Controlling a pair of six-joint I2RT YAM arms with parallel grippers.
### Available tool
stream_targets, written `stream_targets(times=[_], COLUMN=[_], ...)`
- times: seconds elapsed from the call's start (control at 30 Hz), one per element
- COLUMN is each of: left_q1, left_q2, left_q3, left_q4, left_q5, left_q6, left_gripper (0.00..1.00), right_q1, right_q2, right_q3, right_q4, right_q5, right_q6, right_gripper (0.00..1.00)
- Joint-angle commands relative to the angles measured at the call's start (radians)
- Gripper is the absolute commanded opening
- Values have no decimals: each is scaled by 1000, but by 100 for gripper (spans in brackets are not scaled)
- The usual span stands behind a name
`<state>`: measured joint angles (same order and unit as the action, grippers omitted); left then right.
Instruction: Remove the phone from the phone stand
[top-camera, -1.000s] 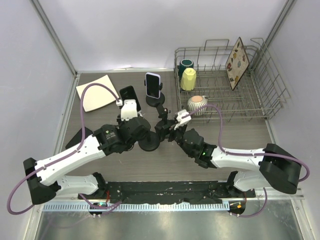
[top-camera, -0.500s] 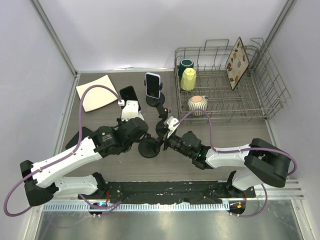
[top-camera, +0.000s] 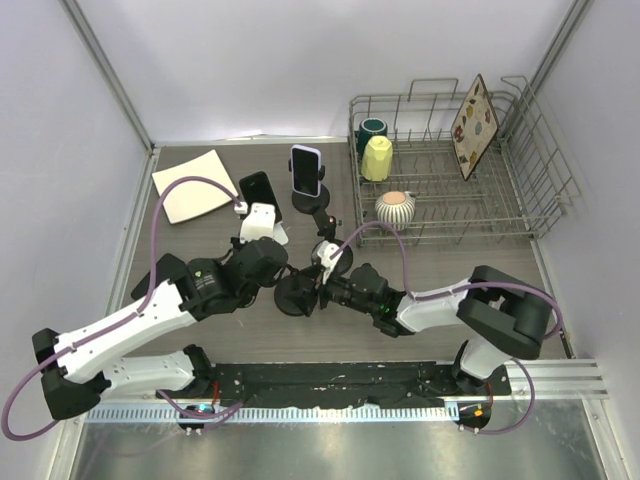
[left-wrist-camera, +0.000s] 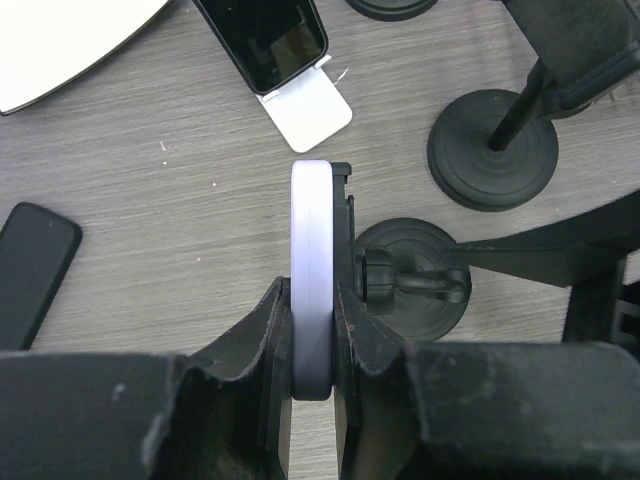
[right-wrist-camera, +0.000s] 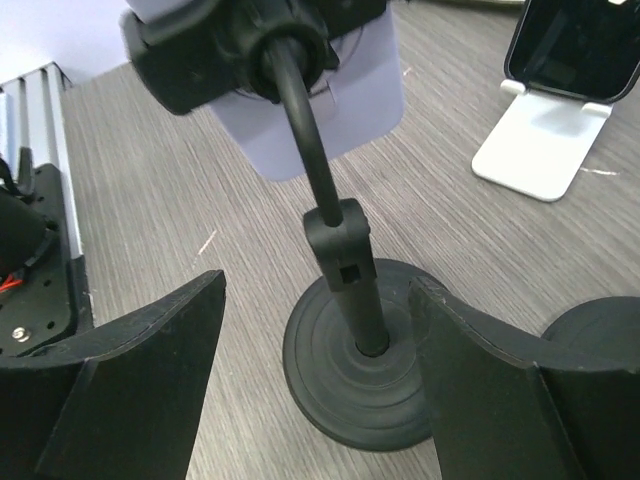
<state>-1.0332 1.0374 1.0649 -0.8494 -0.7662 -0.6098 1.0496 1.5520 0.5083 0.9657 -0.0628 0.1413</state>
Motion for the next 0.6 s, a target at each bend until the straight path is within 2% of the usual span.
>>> stream_targets(times=[0.0,0.2,0.37,0.47,0.57], left_q1=[2,4,4,4,4], left_q2=[-27,-25,-20,-11,-4], left_q3=[1,-9,-16,-11,-6], left_q4=[79,92,85,76,70], left_q5=[-1,27,36,38,45], left_q6=[36,33,35,41,50], left_gripper=[0,0,0,0,0], right_q1=[-2,-2,-2,-2,-2], right_q2=[66,146,145,135,135], right_q3=[68,113,130,130,128], right_q4=[102,145,143,125,116], right_q5=[-8,11,20,27,27], right_q6=[-6,-12,-29,-40,-42], right_gripper=[77,74,71,65,45])
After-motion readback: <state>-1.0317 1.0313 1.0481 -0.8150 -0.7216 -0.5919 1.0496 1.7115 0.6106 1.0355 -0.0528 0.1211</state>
